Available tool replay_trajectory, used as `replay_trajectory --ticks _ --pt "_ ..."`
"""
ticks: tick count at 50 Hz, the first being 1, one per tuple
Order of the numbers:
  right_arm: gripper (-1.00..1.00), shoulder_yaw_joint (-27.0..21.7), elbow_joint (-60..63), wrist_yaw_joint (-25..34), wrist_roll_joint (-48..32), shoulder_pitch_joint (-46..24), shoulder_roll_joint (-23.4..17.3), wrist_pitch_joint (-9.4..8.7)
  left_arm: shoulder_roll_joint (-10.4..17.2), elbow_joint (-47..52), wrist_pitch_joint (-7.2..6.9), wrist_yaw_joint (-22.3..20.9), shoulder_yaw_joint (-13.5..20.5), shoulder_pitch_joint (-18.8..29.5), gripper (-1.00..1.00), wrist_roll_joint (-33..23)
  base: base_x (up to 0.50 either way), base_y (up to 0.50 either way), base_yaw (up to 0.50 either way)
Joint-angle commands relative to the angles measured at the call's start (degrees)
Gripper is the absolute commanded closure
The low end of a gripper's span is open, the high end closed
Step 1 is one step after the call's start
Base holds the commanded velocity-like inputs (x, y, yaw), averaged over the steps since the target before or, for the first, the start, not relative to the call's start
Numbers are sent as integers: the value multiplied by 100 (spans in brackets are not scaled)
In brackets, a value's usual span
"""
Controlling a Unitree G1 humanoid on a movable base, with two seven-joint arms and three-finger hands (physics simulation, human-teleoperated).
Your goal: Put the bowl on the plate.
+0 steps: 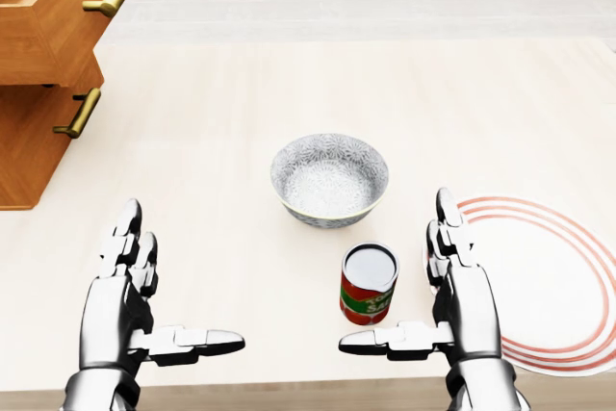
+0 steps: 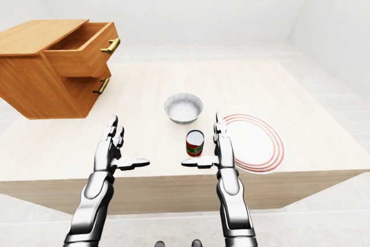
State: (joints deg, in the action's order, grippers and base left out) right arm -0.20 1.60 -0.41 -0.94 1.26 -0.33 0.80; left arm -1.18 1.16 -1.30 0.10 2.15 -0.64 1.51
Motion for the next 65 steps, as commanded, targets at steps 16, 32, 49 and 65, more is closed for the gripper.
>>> replay_trajectory --ticks 16,32,49,65 --pt "-100 -266 1766 329 -38 225 -197 -580 396 1466 -370 -232 396 309 -100 270 0 0 0" --pt "-100 -494 2491 502 -20 71 -177 -580 481 2348 -370 -277 644 282 -100 548 0 0 0" --pt "-100 -684 2885 622 146 193 -188 -580 547 2419 -370 -486 674 247 -100 626 0 -34 0" --pt "-100 -636 2713 637 47 91 -208 -580 607 2030 -370 -407 892 514 -100 715 0 -38 0"
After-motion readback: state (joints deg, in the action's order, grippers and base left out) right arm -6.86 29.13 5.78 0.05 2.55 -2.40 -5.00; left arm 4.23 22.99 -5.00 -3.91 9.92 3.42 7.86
